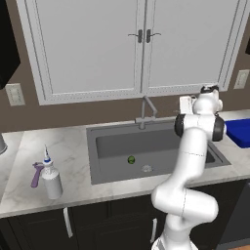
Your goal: Pick up all produce items and place them in the sink. Turn on the sink faucet to wash them. Then turn the sink off and put them in the tray.
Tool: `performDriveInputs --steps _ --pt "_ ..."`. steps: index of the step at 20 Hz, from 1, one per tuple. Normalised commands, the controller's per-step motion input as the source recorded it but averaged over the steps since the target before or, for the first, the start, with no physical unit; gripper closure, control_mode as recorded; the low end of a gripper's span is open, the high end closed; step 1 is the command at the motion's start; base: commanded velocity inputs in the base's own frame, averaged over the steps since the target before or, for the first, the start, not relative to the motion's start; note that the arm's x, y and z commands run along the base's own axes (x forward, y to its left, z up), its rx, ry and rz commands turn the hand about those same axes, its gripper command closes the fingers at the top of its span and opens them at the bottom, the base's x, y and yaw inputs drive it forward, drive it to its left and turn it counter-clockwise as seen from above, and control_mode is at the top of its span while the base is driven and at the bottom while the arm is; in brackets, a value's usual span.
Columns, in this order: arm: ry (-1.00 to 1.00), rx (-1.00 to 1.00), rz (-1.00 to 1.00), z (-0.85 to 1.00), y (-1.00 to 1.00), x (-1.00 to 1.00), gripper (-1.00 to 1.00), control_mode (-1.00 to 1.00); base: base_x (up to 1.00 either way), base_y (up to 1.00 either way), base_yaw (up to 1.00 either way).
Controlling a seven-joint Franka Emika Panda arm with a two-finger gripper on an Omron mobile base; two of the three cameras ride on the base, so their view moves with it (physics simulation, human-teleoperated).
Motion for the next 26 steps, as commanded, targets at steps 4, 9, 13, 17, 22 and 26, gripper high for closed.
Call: performDriveInputs --steps 4,9,13,17,22,26 --pt "-0.14 -0.05 -0.1 0.58 0.0 -0.92 -1.0 -1.0 0.0 0.0 0.0" --pt "-0.14 -0.07 -0.12 0.64 0.0 -0.99 -1.0 -1.0 0.0 0.0 0.0" --pt "-0.12 -0.08 -0.12 0.72 0.14 -0.94 -1.0 -1.0 0.0 0.0 0.0" --pt "-0.09 -0.13 -0.11 0.8 0.48 -0.73 -1.0 -1.0 0.0 0.0 0.0" --pt "-0.01 -0.14 -0.1 0.74 0.65 -0.54 -1.0 -1.0 0.0 0.0 0.0" --pt "0.1 -0.08 -0.14 0.59 0.7 -0.5 -1.0 -1.0 0.0 0.0 0.0"
